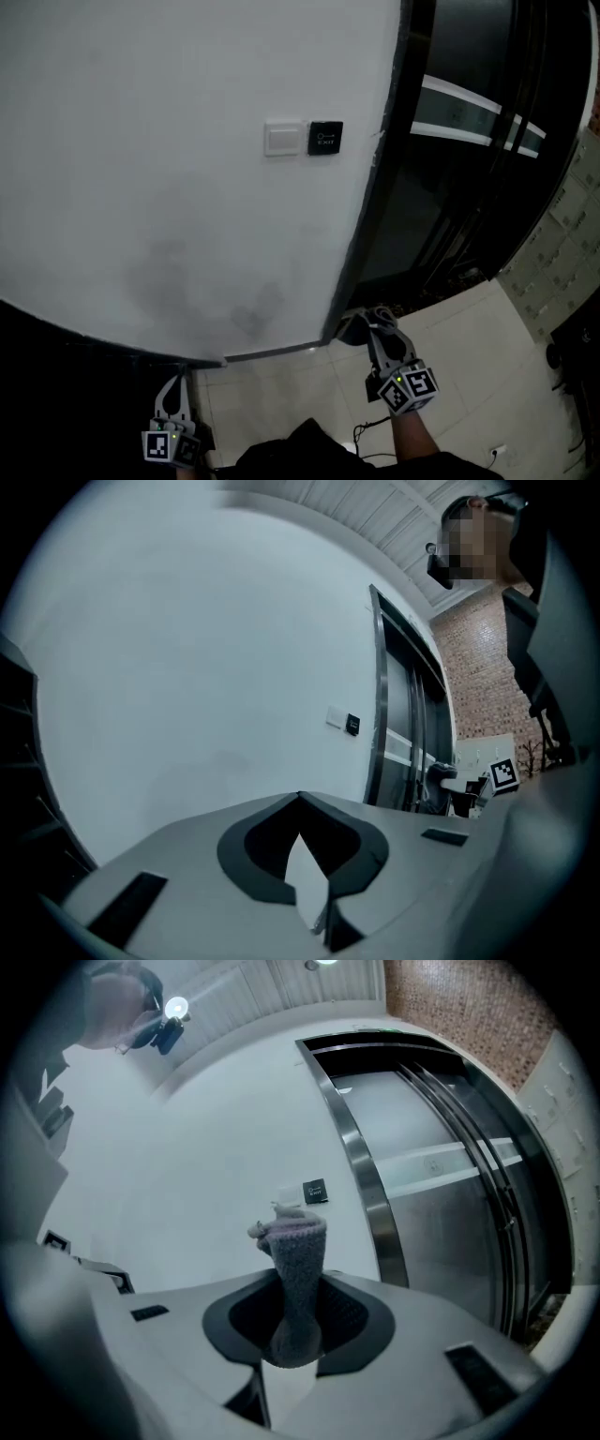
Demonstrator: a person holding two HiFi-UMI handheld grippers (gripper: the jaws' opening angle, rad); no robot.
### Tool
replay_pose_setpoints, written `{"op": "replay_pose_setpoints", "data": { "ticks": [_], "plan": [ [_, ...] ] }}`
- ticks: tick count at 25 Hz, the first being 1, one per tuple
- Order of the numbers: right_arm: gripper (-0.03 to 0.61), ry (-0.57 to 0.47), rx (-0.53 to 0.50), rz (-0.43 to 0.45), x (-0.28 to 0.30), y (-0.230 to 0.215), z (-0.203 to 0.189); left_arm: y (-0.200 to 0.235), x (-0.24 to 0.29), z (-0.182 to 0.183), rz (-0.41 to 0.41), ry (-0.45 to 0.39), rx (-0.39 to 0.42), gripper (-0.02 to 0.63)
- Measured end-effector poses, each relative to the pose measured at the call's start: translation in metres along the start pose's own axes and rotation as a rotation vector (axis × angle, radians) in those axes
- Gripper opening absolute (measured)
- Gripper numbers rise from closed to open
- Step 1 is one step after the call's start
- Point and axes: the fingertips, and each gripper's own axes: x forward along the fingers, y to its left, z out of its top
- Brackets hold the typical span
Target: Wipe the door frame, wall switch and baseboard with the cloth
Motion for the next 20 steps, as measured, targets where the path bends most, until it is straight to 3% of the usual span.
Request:
{"op": "replay_pose_setpoints", "data": {
  "ticks": [12,20],
  "plan": [
    [0.087,0.023,0.026,0.031,0.01,-0.022,-0.012,-0.014,-0.005,-0.019,0.056,0.044,0.026,0.0],
    [0.084,0.037,-0.02,0.028,0.017,-0.028,-0.014,-0.019,0.006,-0.023,0.039,0.042,0.03,0.0]
  ]
}}
